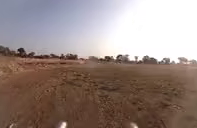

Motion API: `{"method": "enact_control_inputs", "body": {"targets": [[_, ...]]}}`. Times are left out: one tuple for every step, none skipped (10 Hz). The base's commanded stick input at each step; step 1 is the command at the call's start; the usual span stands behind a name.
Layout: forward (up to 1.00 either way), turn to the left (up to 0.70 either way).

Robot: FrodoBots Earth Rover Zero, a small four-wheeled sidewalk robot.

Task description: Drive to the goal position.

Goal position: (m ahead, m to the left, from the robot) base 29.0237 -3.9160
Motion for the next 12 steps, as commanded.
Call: {"method": "enact_control_inputs", "body": {"targets": [[0.70, 0.00], [0.70, 0.00], [0.70, 0.00], [0.70, 0.00], [0.70, 0.00], [0.70, 0.00], [0.70, 0.00], [0.70, 0.00], [0.70, 0.00], [0.70, 0.00], [0.70, 0.00], [0.70, 0.00]]}}
